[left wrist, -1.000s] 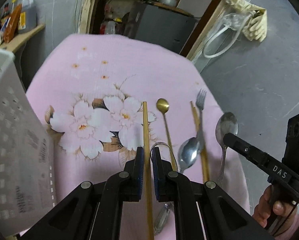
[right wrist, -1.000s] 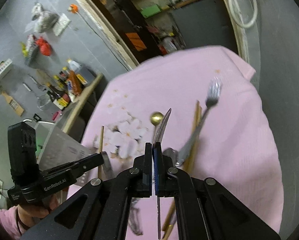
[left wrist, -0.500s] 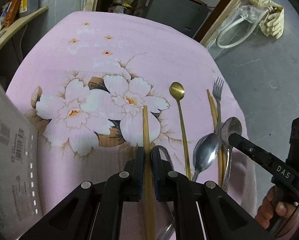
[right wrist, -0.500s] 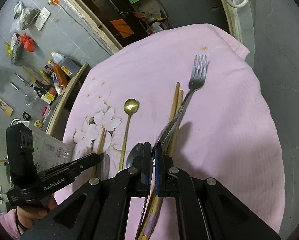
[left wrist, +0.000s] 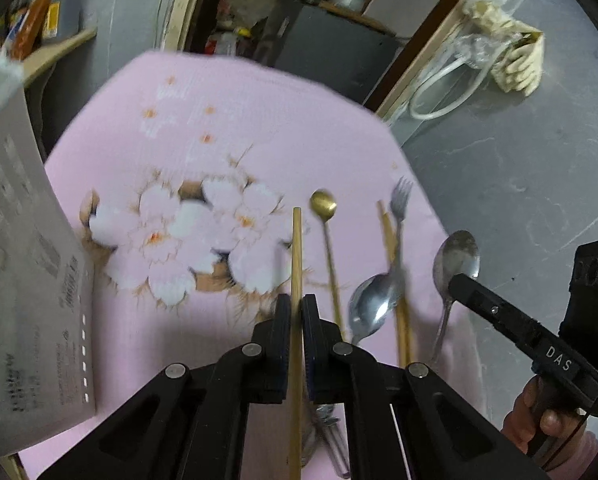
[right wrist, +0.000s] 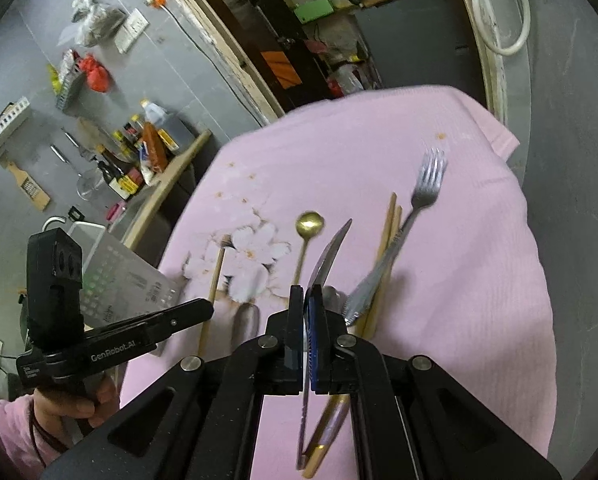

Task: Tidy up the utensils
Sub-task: 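Lift and carry the chopstick and knife in both tools over the caddy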

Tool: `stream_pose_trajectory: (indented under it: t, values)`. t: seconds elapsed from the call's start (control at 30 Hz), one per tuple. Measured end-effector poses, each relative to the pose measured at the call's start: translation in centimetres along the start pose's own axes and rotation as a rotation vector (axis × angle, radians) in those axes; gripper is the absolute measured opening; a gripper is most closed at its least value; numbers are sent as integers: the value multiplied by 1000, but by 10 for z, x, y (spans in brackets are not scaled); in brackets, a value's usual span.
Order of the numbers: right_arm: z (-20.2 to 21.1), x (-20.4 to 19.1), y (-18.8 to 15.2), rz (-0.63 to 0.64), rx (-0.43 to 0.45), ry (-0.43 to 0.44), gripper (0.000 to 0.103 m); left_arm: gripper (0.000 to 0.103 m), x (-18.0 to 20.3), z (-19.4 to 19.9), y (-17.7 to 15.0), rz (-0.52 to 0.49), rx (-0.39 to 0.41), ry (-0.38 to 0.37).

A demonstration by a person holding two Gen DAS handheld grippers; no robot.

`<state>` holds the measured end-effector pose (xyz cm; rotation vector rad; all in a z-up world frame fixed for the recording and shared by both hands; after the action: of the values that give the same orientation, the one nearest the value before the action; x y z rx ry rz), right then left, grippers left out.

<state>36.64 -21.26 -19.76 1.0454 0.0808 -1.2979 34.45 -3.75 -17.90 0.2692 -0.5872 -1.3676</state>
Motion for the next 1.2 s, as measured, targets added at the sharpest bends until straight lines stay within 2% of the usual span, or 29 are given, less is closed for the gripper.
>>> stream_pose_trajectory:
  t: [0.23, 0.5, 0.93, 1.2]
  values:
    - [26, -32, 22, 56, 88, 31, 2, 6, 13, 53, 29, -31, 145, -35]
    - [48, -94, 49, 138, 196, 95, 2, 6, 9, 120, 68, -49, 290, -45]
    - [52, -208, 99, 230, 358, 295, 2, 5, -37, 228, 123, -78, 471, 77]
    - [12, -270, 106, 279, 397, 389, 2, 5, -80, 278, 132, -63, 542, 144]
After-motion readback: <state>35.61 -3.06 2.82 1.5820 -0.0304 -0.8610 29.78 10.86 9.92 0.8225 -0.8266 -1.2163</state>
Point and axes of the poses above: each gripper's, at about its wrist camera, not at the fingertips, and z roughly against the way its jaws point, x to its right, y to its top, the point moved 9 cm from there along -z, roughly the way its jaws point, and after that the axes turned 10 degrees about y, right-handed, at the moved point
